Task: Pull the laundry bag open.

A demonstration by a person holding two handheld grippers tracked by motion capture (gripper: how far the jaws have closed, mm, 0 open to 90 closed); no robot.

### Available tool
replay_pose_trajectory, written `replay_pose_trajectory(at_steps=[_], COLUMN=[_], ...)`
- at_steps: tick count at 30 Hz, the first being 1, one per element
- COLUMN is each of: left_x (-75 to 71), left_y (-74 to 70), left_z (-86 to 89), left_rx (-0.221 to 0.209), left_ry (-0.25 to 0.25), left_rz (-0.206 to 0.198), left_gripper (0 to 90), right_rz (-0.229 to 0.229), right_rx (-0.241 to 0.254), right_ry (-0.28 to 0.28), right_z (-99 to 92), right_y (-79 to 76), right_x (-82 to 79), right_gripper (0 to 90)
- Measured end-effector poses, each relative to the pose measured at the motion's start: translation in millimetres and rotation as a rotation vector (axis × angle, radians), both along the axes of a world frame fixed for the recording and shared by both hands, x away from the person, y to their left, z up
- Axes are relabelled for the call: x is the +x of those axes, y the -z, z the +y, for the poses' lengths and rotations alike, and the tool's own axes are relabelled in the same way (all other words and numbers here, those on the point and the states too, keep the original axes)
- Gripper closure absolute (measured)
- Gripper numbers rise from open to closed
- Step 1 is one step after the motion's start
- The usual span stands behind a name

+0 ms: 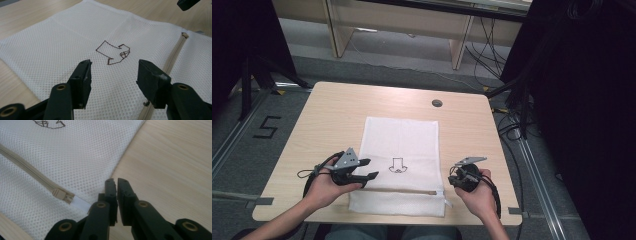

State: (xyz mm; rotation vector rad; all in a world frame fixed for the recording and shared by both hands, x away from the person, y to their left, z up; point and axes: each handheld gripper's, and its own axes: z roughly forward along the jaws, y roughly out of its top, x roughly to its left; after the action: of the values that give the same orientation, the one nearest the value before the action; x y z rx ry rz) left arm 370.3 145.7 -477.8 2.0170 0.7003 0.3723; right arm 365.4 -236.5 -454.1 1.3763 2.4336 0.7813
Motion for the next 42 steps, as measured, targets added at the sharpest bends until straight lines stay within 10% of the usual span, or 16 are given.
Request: replay_pose_trajectory(at_steps=[7, 18, 42], left_x=[-3.4, 0.3, -3.4], left_y=[0.8, 4.4, 5.6], left_z=[-3.2, -8.6, -26.9], left_rx=[0.003, 0.022, 0.001], left_ry=[0.042, 0.070, 0.117], left_rz=[0.006, 0.018, 0.044], left_gripper=[48.7, 49.3, 49.4], right_rz=[0.020, 0.174, 0.234], right_rx=[0.029, -0.006, -0.026], right_ry=[-0.038, -0.080, -0.072], right_z=[11.2, 22.8, 28.8], right_y=[-1.7, 12.3, 26.8], right_x=[-3.1, -3.5, 3.5], right_gripper=[90.0, 90.0, 90.0])
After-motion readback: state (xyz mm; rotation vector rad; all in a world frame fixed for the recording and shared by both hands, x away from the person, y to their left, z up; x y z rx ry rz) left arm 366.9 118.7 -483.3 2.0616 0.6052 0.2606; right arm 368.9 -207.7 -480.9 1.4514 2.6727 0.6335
